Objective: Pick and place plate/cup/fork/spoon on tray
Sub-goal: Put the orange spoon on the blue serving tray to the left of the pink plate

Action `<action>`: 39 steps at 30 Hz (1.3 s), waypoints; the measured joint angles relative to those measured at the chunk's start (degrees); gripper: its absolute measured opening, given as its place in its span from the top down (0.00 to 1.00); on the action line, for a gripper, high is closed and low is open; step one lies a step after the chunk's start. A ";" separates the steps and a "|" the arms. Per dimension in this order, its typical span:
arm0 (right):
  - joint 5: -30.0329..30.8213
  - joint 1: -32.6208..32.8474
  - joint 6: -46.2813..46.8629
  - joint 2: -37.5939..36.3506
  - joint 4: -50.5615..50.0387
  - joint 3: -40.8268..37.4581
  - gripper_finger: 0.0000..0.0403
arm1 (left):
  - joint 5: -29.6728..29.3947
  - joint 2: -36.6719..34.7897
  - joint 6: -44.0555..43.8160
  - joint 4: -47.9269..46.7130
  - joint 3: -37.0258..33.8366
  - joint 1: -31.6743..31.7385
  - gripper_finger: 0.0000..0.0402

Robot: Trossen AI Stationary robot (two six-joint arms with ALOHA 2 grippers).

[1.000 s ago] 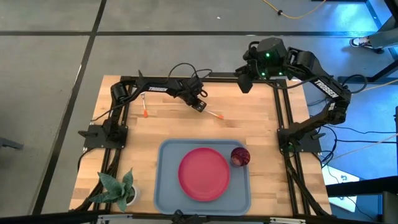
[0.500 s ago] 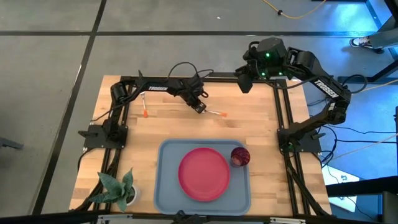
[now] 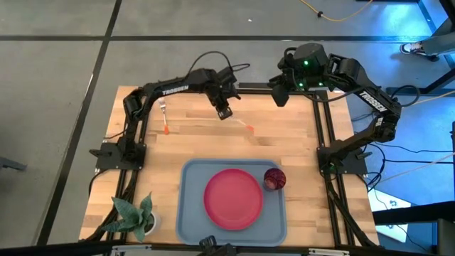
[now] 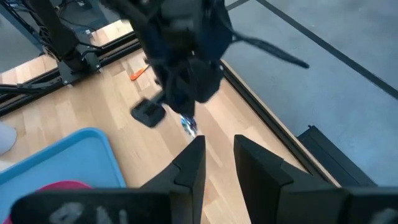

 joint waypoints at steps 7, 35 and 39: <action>0.02 0.00 -1.45 0.00 -0.04 0.00 0.78 | -2.44 0.00 6.95 -16.07 10.64 -0.10 1.00; -0.09 0.00 -7.03 0.00 -1.66 -0.01 0.78 | 2.15 -7.37 12.97 -34.17 12.93 -12.73 1.00; -0.07 -0.02 -7.04 0.00 -1.76 -0.01 0.78 | 3.13 -12.99 9.34 -34.22 5.65 -14.75 1.00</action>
